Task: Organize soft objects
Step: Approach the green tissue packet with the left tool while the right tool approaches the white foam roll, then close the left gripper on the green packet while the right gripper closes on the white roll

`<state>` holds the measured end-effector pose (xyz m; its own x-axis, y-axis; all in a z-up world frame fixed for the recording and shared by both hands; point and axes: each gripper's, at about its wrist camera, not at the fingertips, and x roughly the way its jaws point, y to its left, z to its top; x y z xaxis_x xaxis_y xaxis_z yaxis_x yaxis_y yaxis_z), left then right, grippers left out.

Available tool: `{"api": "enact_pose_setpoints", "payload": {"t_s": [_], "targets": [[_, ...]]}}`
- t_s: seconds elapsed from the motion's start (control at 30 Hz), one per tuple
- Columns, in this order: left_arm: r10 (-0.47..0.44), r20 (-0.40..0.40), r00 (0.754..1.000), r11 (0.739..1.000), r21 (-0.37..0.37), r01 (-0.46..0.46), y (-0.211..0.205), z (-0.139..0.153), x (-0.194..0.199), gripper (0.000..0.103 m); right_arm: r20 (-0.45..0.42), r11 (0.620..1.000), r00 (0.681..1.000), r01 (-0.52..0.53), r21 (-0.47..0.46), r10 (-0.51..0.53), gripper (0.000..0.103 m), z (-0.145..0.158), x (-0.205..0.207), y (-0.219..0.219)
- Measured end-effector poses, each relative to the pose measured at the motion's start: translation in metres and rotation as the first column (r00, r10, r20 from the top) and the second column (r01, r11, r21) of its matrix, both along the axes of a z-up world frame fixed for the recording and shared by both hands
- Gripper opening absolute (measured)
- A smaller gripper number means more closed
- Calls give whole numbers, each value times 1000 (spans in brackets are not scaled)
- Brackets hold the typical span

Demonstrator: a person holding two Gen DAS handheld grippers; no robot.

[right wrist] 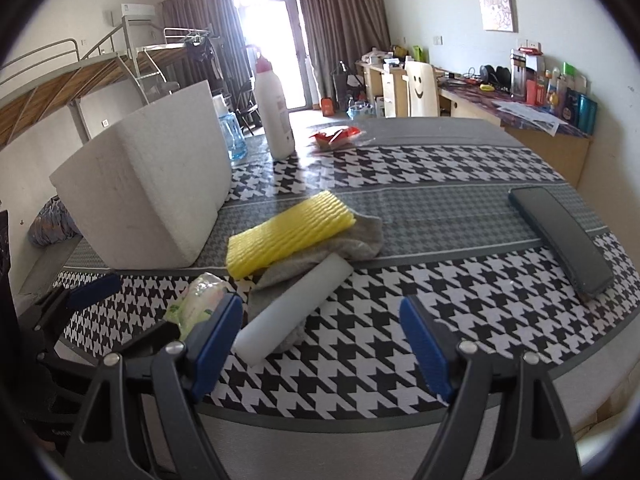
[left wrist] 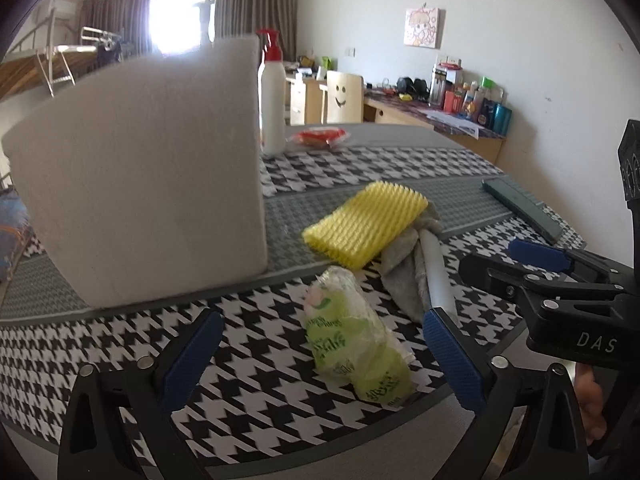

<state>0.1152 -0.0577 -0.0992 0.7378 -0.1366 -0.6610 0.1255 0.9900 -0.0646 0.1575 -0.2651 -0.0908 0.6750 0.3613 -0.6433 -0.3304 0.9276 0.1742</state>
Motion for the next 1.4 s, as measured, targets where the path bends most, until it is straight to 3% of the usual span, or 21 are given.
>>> {"api": "enact_pose_setpoints", "payload": {"t_s": [0.27,0.37,0.57,0.73,1.07,1.2,1.33,1.4], "targets": [[-22,-37,999,1000,-3,22,-8,-8,3,95,-29,1000,1000,-5,4,5,84,-5,2,0],[-20,-52,998,1000,10,21,-10,-12,5,88,-50,1000,999,-11,16,11,84,-8,4,0],[-10,-67,998,1000,18,11,-9,-18,7,86,-79,999,997,-18,27,20,84,-11,8,2],[-8,-81,997,1000,27,10,-9,-21,10,78,-100,999,995,-27,32,30,84,-16,10,7],[-22,-64,998,999,48,25,-9,-22,7,52,-141,997,988,-58,52,65,64,-24,12,14],[-30,-57,998,998,49,33,-9,-22,6,49,-155,996,985,-68,51,75,45,-25,11,16],[-34,-56,998,998,47,37,-10,-21,5,48,-155,997,985,-69,42,75,39,-26,9,17],[-38,-57,998,998,46,40,-11,-21,5,48,-149,997,986,-69,46,75,31,-24,7,15]]}}
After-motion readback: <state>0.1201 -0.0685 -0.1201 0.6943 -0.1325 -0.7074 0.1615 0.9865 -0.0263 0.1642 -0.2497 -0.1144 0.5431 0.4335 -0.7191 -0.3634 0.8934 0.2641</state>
